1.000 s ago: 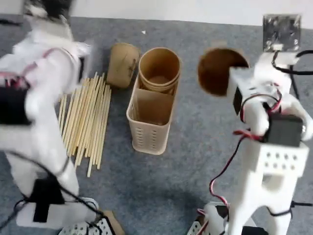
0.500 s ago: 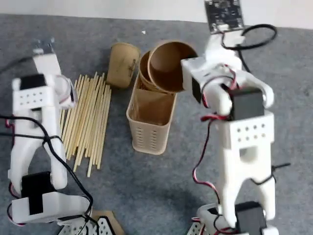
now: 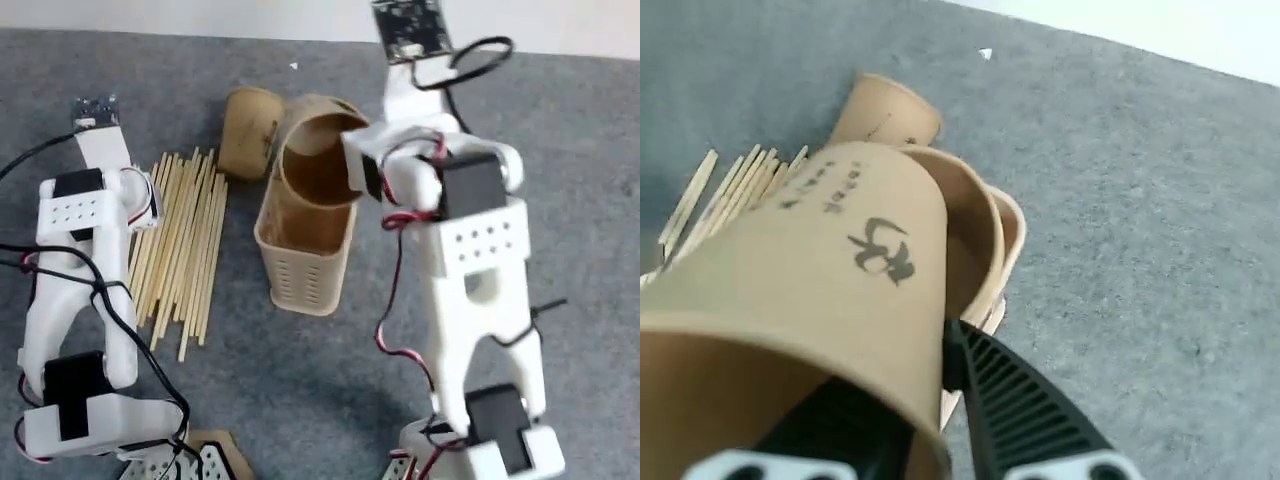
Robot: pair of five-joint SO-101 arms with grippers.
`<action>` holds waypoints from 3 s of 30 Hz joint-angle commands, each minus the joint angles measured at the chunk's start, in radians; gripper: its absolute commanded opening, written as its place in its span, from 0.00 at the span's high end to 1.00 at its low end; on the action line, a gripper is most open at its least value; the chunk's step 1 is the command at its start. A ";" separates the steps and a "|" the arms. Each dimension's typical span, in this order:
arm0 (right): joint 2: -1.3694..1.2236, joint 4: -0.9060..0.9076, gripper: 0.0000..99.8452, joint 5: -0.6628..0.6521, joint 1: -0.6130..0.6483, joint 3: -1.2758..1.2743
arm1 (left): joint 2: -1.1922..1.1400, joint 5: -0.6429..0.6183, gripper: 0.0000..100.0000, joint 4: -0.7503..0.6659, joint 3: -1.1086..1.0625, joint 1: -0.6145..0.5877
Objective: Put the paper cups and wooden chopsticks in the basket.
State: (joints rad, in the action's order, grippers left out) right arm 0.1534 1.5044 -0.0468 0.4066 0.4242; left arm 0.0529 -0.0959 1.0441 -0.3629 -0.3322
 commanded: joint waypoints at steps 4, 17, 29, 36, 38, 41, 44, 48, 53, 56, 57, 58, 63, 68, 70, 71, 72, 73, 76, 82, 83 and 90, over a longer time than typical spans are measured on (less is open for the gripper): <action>-0.185 -0.025 0.83 -0.038 0.018 0.168 | 0.005 -0.011 0.85 -0.015 -0.005 -0.005; -0.254 -0.131 0.74 -0.043 0.015 0.406 | -0.001 -0.011 0.85 -0.014 -0.007 0.012; -0.487 -0.054 0.74 -0.044 -0.010 0.303 | -0.002 -0.011 0.85 -0.011 -0.007 0.012; -0.579 -0.064 0.74 -0.044 -0.010 0.266 | -0.002 -0.011 0.85 -0.011 -0.007 0.012; -0.581 -0.062 0.74 -0.041 -0.010 0.274 | -0.002 -0.011 0.85 -0.011 -0.007 0.012; -0.555 -0.027 0.74 -0.043 -0.021 0.302 | -0.002 -0.011 0.85 -0.017 -0.007 0.012; -0.463 0.047 0.74 -0.043 -0.038 0.427 | 0.005 -0.005 0.85 -0.017 0.007 0.005; -0.320 0.209 0.74 -0.044 -0.088 0.596 | 0.007 -0.003 0.85 -0.009 0.090 0.008; -0.114 0.260 0.74 -0.094 -0.262 0.541 | -0.005 0.098 0.85 0.075 0.294 0.012; -0.027 0.260 0.74 -0.161 -0.344 0.317 | -0.035 0.101 0.85 0.104 0.432 0.041; -0.001 0.260 0.74 -0.192 -0.366 0.217 | -0.058 0.101 0.85 0.109 0.484 0.051; 0.025 0.260 0.74 -0.222 -0.384 0.117 | -0.087 0.101 0.85 0.133 0.536 0.061; 0.202 0.099 0.74 -0.299 -0.533 -0.403 | -0.321 0.178 0.82 0.516 0.837 0.079; 0.484 -0.397 0.74 -0.307 -0.607 -1.106 | -0.553 0.367 0.81 0.744 0.975 0.068; 0.579 -0.561 0.74 -0.307 -0.605 -1.376 | -0.595 0.404 0.85 0.744 0.970 0.058; 0.625 -0.621 0.74 -0.305 -0.605 -1.497 | -0.610 0.423 0.87 0.744 0.970 0.058; 0.673 -0.677 0.74 -0.302 -0.608 -1.590 | -0.618 0.437 0.89 0.744 0.970 0.058; 0.713 -0.714 0.74 -0.301 -0.610 -1.649 | -0.624 0.445 0.90 0.744 0.970 0.061; 0.808 -0.740 0.74 -0.299 -0.622 -1.762 | -0.634 0.446 0.90 0.744 0.969 0.077; 0.946 -0.743 0.74 -0.298 -0.627 -1.886 | -0.634 0.445 0.90 0.698 0.857 0.182; 0.967 -0.743 0.74 -0.298 -0.634 -1.900 | -0.634 0.445 0.90 0.681 0.831 0.199; 1.109 -0.868 0.74 -0.299 -0.707 -2.051 | -0.627 0.391 0.84 0.491 0.657 0.240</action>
State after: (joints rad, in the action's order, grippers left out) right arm 1.1891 0.7127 -0.3445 -0.2654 -1.5520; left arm -0.5961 0.3245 1.6256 0.3307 -0.1036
